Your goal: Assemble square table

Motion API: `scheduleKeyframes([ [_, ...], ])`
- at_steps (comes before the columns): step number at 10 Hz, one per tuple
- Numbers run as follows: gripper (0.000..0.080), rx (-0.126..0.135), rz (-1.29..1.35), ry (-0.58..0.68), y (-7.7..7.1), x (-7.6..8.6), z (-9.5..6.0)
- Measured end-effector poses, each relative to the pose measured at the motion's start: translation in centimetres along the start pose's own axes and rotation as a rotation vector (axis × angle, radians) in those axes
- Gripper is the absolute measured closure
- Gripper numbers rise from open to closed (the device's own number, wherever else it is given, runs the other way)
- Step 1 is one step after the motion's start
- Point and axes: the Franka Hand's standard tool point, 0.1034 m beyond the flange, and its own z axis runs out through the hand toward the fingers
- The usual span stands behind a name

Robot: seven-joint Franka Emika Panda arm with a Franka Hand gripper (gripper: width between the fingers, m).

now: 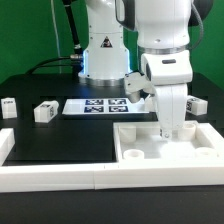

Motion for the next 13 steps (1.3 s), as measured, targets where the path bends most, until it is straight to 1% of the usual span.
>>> scheduleKeyframes([
  [4,0.0151,0.001,0.001,0.000,0.0,-0.1,0.0],
  [5,0.0151,-0.004,0.036,-0.001,-0.2,0.0,-0.2],
  [6,0.0151,-0.015,0.110,-0.010,-1.6,0.1,-1.5],
  [7,0.0151,-0.007,0.225,-0.024,-3.1,1.1,-2.6],
  [8,0.0151,-0.017,0.273,-0.030,-3.8,2.3,-3.4],
  [9,0.0151,-0.028,0.376,-0.034,-5.2,4.3,-4.2],
  [10,0.0151,-0.035,0.506,-0.030,-6.0,6.2,-4.5],
  [11,0.0151,-0.037,0.602,-0.028,-6.3,7.5,-4.4],
  [13,0.0151,-0.037,0.717,-0.025,-6.3,7.4,-4.4],
])
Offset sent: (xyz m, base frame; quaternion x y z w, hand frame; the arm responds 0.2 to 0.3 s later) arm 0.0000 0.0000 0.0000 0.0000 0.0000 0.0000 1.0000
